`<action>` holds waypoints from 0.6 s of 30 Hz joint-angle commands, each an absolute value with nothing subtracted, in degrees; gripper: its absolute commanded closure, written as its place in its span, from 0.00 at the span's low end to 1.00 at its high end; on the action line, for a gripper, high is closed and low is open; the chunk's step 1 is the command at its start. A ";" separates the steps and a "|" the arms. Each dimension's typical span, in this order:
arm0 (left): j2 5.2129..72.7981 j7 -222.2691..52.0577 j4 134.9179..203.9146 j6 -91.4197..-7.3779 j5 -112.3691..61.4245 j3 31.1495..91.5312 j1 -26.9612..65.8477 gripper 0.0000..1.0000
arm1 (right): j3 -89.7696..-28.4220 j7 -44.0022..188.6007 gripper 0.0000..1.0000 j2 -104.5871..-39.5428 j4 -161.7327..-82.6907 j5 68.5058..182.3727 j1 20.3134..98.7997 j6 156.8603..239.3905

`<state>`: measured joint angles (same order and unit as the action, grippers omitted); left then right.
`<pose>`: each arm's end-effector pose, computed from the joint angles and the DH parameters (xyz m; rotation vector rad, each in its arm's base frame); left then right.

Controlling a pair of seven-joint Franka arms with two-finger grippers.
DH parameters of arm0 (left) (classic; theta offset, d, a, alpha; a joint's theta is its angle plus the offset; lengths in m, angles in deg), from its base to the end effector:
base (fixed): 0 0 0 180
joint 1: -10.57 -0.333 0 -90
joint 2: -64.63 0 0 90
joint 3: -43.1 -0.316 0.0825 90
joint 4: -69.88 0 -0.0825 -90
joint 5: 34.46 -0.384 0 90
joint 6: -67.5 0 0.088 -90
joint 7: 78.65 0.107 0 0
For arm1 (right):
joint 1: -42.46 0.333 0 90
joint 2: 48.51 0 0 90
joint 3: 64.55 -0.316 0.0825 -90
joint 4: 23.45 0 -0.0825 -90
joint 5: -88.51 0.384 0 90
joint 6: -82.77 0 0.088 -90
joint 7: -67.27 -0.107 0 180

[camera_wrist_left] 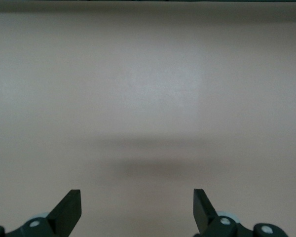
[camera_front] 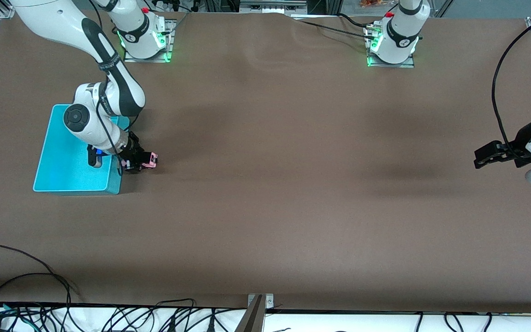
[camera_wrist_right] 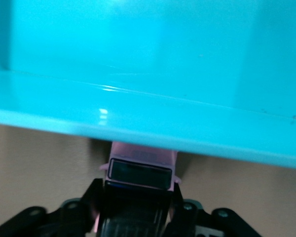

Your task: Wind and store pink jeep toy

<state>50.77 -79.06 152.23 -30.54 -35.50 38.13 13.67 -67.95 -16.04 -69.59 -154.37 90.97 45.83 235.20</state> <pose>0.6374 0.0163 0.5569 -3.1016 -0.0538 -0.0502 0.5289 0.0625 0.1918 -2.3981 1.9750 0.0369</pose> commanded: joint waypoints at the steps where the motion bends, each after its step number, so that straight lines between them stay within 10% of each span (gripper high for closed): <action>1: 51.71 -77.95 153.02 -30.50 -35.78 38.27 13.47 0.00 | -68.15 -16.85 1.00 -67.41 -154.06 89.56 45.62 236.14; 18: 51.71 -77.95 153.02 -30.50 -35.78 38.27 13.38 0.00 | -69.29 -5.69 1.00 -59.85 -152.21 89.82 45.53 235.35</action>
